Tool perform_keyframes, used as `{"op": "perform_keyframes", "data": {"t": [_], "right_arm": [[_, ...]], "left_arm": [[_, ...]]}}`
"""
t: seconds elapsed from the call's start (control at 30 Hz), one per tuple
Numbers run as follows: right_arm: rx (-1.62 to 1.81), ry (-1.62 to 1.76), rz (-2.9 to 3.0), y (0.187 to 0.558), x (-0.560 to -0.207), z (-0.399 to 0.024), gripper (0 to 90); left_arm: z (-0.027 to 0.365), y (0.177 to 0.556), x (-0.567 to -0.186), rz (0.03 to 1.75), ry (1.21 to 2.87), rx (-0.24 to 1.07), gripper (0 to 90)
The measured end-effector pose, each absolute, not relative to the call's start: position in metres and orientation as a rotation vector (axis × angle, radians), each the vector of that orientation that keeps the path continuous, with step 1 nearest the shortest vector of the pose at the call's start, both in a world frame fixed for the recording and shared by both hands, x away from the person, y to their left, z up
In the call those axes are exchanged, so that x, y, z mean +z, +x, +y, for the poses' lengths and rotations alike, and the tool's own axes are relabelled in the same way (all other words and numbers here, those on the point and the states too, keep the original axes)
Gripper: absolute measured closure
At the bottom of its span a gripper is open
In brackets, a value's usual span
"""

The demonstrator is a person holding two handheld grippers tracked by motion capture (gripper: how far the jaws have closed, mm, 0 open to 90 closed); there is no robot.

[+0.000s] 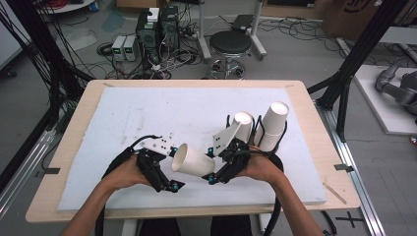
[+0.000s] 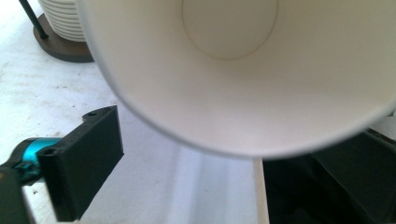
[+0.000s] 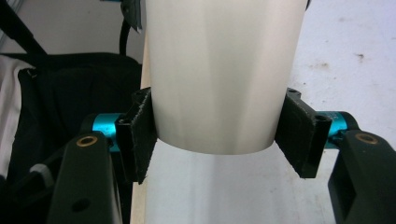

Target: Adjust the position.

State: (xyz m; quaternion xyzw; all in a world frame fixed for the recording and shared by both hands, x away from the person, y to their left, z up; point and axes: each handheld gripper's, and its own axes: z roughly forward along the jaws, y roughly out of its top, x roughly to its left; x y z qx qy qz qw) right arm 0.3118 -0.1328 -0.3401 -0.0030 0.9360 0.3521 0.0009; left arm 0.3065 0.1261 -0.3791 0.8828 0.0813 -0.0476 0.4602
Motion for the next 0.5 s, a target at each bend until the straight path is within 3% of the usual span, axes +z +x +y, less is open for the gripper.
{"op": "perform_keyframes", "data": {"t": [0.5], "right_arm": [[1.322,0.054,2.863,0.309,-0.356,-0.151,36.0]], "left_arm": [[0.136,0.301,-0.391,0.248,1.989,-0.102,2.9]]}}
